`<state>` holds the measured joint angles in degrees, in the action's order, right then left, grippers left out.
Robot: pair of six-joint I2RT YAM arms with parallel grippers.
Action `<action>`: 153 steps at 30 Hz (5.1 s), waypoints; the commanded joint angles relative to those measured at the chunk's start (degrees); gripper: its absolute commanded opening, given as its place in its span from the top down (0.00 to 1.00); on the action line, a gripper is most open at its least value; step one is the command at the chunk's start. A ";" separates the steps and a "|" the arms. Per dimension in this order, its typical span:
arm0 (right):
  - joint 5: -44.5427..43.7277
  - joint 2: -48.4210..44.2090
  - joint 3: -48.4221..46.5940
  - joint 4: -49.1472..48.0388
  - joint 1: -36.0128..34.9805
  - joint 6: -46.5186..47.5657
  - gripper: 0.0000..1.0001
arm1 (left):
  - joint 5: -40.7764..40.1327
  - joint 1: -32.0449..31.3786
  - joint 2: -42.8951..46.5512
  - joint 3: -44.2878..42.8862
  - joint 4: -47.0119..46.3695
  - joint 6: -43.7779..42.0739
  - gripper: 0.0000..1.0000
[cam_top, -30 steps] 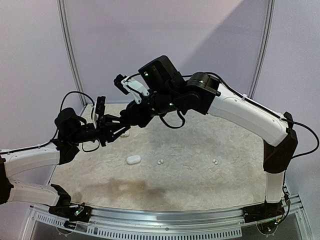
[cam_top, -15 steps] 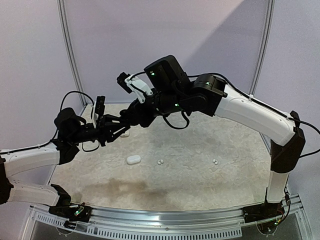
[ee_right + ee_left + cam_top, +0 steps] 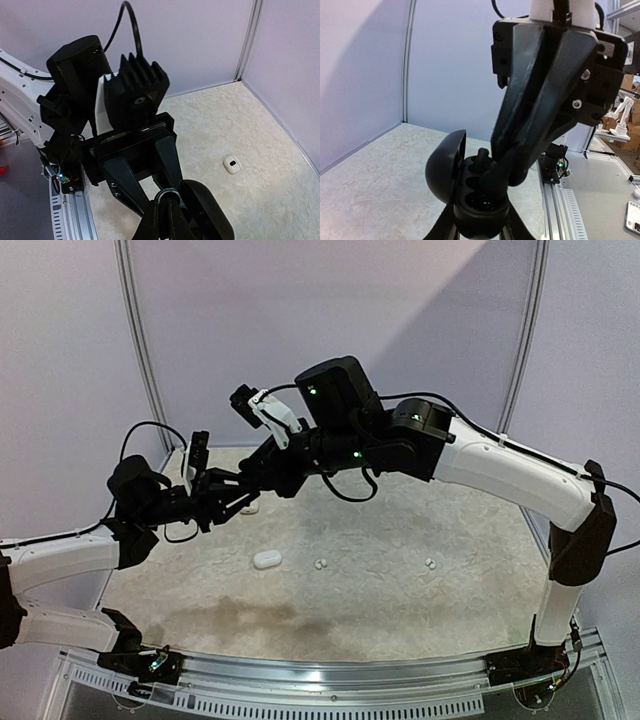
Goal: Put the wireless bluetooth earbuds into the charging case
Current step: Adjust the right earbud in the right side groove of the charging case, then close the charging case with the earbuds, then place the charging case with the earbuds at the center of the board, then pick up the charging case from the center of the board.
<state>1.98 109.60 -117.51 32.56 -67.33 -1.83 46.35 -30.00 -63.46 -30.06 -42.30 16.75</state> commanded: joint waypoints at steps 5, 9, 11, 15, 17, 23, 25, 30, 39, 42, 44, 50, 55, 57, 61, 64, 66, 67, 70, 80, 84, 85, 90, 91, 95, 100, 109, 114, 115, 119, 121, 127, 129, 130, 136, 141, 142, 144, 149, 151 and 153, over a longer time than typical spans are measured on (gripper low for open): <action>8.11 -5.33 6.27 -7.78 0.44 10.17 1.00 | 6.20 -0.50 -0.66 -1.31 -5.00 1.24 1.00; 9.78 -5.45 6.16 -8.18 0.92 12.58 1.00 | 8.33 -0.50 -1.18 -1.95 -3.93 -0.56 1.00; 10.73 -5.45 6.18 -8.00 1.08 13.70 1.00 | 9.31 -0.50 -1.50 -2.41 -3.94 -1.15 1.00; 11.62 -5.45 5.87 -6.10 1.23 15.56 1.00 | 10.01 -0.50 -1.77 -2.98 -3.92 -1.63 1.00; 11.45 -5.66 5.95 -5.12 1.31 16.37 1.00 | 10.15 -0.50 -1.75 -2.99 -3.92 -1.51 1.00; 10.06 -5.91 6.39 -3.56 1.44 18.22 1.00 | 10.61 -0.50 -1.75 -3.05 -3.25 -2.23 1.00; 9.87 -5.92 6.33 -3.65 1.56 18.55 1.00 | 10.71 -0.50 -1.80 -3.07 -3.20 -2.51 1.00; 9.09 -5.74 6.49 -1.95 1.75 19.52 1.00 | 10.35 -0.50 -1.69 -2.94 -3.52 -2.66 1.00; 8.69 -5.05 6.52 -1.13 1.76 20.78 0.93 | 9.51 -0.50 -2.10 -2.98 -4.98 -2.43 1.00; 8.44 -4.43 6.51 -1.08 1.70 20.77 0.86 | 9.49 -0.46 -2.11 -3.00 -5.19 -2.35 1.00; 8.12 -4.39 6.62 -0.99 1.72 20.57 0.81 | 9.40 -0.41 -2.02 -2.98 -5.17 -2.20 1.00; 7.11 -4.40 6.41 -1.12 1.73 20.70 0.79 | 9.13 -0.24 -2.01 -2.89 -5.04 -2.16 1.00; 7.43 -4.02 4.80 -1.10 1.76 20.47 0.75 | 9.03 -0.15 -2.12 -2.89 -4.70 -2.23 1.00; 8.22 -3.89 3.72 -0.96 1.72 20.24 0.72 | 8.62 0.01 -2.10 -2.88 -4.17 -2.16 1.00; 11.89 -4.32 2.15 -1.89 1.71 18.83 0.70 | 7.06 0.20 -2.27 -2.91 -2.27 -1.66 1.00; 14.74 -6.09 2.64 -5.20 1.74 16.88 0.68 | 4.82 0.29 -2.26 -2.98 0.43 -2.19 1.00; 16.27 -7.15 2.81 -7.56 1.89 15.03 0.67 | 2.72 0.29 -1.84 -2.75 1.94 -3.37 1.00; 16.47 -7.49 2.96 -8.79 2.11 13.76 0.66 | 1.47 0.29 -1.63 -2.60 2.58 -4.13 1.00; 10.88 -7.65 4.18 -11.32 2.94 8.83 0.66 | -0.31 0.29 -1.04 -2.34 3.41 -8.61 1.00; -15.87 3.71 -4.39 0.49 3.28 -0.79 0.64 | 0.24 0.20 1.24 -2.88 9.45 -31.35 1.00; -12.42 5.49 -3.95 1.58 2.93 -0.67 0.64 | -1.40 0.28 1.71 -2.94 10.67 -32.55 1.00; -10.59 5.26 -3.42 1.52 2.66 -0.05 0.64 | -2.39 0.29 1.66 -3.09 10.98 -31.99 1.00; -8.73 1.77 0.30 2.33 0.13 5.85 0.63 | -5.43 1.05 0.88 -4.17 11.71 -27.19 1.00; -9.38 0.92 1.31 2.64 0.16 5.54 0.62 | -5.16 1.03 0.66 -4.21 11.64 -26.67 1.00; -16.53 -2.33 3.18 2.12 1.12 3.05 0.60 | -3.40 1.23 -0.48 -4.64 11.99 -22.19 1.00; -16.91 -9.61 11.06 -3.27 5.86 -2.18 0.52 | -6.76 3.91 -3.95 -7.37 16.50 -1.91 1.00; -25.04 -17.76 28.30 5.79 19.50 -22.43 0.46 | -11.27 14.16 -18.05 -23.80 55.52 4.45 1.00; -23.00 -16.93 31.11 7.42 21.33 -22.96 0.45 | -10.69 24.27 -28.22 -27.74 70.07 7.52 1.00; -22.45 -16.54 31.04 7.51 21.29 -22.54 0.45 | -10.74 27.00 -29.50 -27.18 71.38 8.03 1.00; -20.52 -14.62 30.94 6.95 21.28 -21.69 0.45 | -8.40 32.79 -34.40 -23.89 68.15 11.30 1.00; -19.77 -13.53 30.19 6.62 21.30 -21.28 0.45 | -6.65 33.72 -38.89 -24.80 67.43 12.90 1.00; -18.42 -10.46 26.34 8.35 21.35 -21.13 0.45 | -1.63 33.93 -48.38 -30.45 68.52 13.32 1.00; -18.03 -9.88 25.88 8.51 21.33 -21.90 0.44 | -2.44 34.00 -47.73 -29.96 67.19 13.64 0.87; -17.76 -9.79 25.78 8.43 21.33 -22.46 0.43 | -3.00 34.17 -47.52 -29.77 67.34 13.86 0.73; -16.21 -8.39 23.21 8.12 21.30 -22.30 0.36 | -8.26 34.61 -45.54 -27.78 70.44 14.27 0.23; -14.44 -6.02 19.65 7.15 21.31 -18.14 0.34 | -16.41 34.68 -39.72 -27.99 78.48 13.20 0.15; -13.92 -5.92 19.61 6.19 21.29 -17.07 0.34 | -18.39 34.54 -38.58 -28.98 81.44 12.28 0.12; -13.23 -5.96 20.06 3.95 21.34 -14.46 0.32 | -22.20 33.67 -36.49 -32.42 88.73 7.80 0.04; -11.50 -7.34 22.84 -1.67 22.54 -6.73 0.20 | -24.20 23.56 -30.20 -40.02 98.40 -17.61 0.04; -13.40 -8.90 25.33 -3.37 23.08 -6.68 0.02 | -24.46 16.47 -27.55 -38.92 98.32 -31.63 0.04; -14.87 -10.71 28.17 -4.76 23.26 -6.72 0.01 | -26.76 10.05 -24.90 -35.98 97.02 -42.86 0.02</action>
<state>-10.87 102.41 -94.21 31.68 -45.08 -11.31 21.98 -8.47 -93.30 -68.69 51.03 1.56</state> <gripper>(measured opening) 0.974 0.968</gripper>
